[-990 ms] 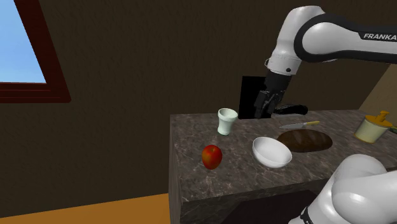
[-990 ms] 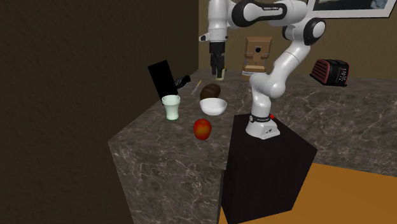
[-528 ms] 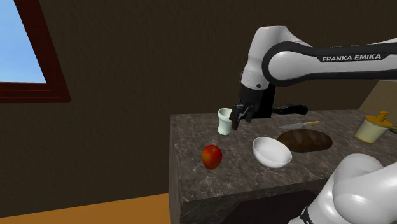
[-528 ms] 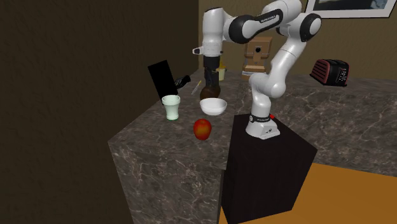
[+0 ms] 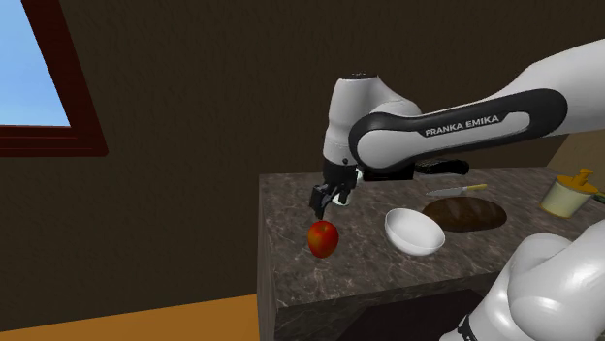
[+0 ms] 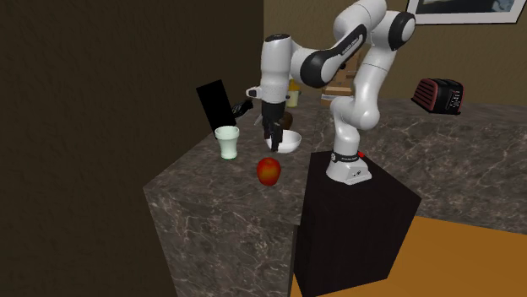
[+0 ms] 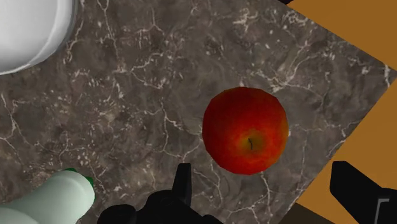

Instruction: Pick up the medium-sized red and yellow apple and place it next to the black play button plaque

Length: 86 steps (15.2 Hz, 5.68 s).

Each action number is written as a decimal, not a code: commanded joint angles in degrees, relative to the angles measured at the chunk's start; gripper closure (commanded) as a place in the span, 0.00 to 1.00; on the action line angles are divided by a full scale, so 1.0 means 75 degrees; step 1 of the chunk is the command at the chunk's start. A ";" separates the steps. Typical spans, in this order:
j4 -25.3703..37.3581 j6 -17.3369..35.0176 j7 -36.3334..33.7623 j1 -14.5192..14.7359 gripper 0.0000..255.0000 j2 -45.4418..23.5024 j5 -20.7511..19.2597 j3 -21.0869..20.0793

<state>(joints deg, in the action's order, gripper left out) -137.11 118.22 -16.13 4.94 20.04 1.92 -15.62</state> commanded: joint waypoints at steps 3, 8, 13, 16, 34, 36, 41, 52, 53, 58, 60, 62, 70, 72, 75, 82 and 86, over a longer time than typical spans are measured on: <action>-0.0117 0.0465 -0.0150 -0.0013 0.00 -0.0344 -0.0122 -0.0122; -0.0402 0.0973 -0.0200 -0.0039 0.00 -0.0575 -0.0183 -0.0153; -0.0402 0.0973 -0.0200 -0.0039 0.00 -0.0575 -0.0183 -0.0153; -0.0401 0.0972 -0.0200 -0.0039 1.00 -0.0574 -0.0183 -0.0153; 0.0196 -0.0016 -0.0068 -0.0018 1.00 -0.0170 -0.0093 -0.0063; 0.0346 -0.0232 -0.0045 -0.0016 1.00 -0.0102 -0.0082 -0.0044; 0.0746 -0.0765 0.0004 -0.0017 1.00 0.0034 -0.0064 -0.0001; 0.1756 -0.1908 0.0081 -0.0036 1.00 0.0172 -0.0064 0.0076; 0.1857 -0.2011 0.0086 -0.0039 1.00 0.0174 -0.0066 0.0081; 0.2384 -0.2522 0.0107 -0.0054 1.00 0.0158 -0.0081 0.0105; 0.2606 -0.2725 0.0114 -0.0061 1.00 0.0140 -0.0088 0.0113; 0.2834 -0.2929 0.0119 -0.0068 1.00 0.0115 -0.0097 0.0120; 0.3817 -0.3747 0.0130 -0.0098 1.00 -0.0053 -0.0142 0.0133; 0.4082 -0.3954 0.0130 -0.0105 1.00 -0.0112 -0.0156 0.0132; 0.4495 -0.4267 0.0128 -0.0117 1.00 -0.0215 -0.0179 0.0129; 0.5546 -0.5018 0.0110 -0.0141 1.00 -0.0523 -0.0248 0.0104; 0.6211 -0.5465 0.0090 -0.0151 1.00 -0.0748 -0.0298 0.0076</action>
<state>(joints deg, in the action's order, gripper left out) -91.70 78.16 -15.50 3.84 14.69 -0.25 -15.05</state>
